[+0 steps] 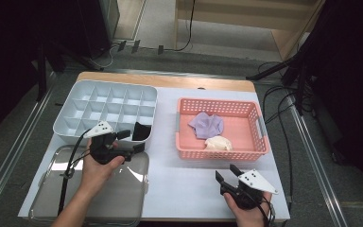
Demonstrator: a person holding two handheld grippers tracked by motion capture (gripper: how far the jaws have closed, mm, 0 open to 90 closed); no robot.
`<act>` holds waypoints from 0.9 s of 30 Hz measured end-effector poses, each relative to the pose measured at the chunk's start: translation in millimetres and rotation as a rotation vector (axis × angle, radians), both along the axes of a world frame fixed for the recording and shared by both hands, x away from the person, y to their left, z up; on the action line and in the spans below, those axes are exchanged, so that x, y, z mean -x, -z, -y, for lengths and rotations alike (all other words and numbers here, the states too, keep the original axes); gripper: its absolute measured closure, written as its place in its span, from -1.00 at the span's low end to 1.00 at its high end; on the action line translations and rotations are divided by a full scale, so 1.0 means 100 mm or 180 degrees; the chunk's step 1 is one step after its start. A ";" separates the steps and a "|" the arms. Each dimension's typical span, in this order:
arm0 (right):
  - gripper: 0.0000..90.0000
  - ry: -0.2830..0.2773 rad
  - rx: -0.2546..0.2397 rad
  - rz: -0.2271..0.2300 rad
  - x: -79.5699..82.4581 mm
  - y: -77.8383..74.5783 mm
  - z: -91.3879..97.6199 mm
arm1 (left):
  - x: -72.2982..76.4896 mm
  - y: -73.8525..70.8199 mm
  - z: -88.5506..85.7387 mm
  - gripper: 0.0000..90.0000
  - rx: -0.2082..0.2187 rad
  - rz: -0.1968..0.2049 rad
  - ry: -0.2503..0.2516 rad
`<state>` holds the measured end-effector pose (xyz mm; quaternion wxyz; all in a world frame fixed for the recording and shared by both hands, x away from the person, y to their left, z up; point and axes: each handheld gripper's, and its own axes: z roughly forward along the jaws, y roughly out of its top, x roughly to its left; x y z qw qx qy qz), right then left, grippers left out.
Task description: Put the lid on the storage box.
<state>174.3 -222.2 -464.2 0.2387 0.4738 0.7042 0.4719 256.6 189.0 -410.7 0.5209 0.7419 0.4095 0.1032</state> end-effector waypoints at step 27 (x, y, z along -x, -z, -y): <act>-0.09 0.0062 0.0112 0.0154 -0.33 -0.34 -0.05 | 0.58 0.31 0.05 -0.78 -0.0169 0.0416 -0.0146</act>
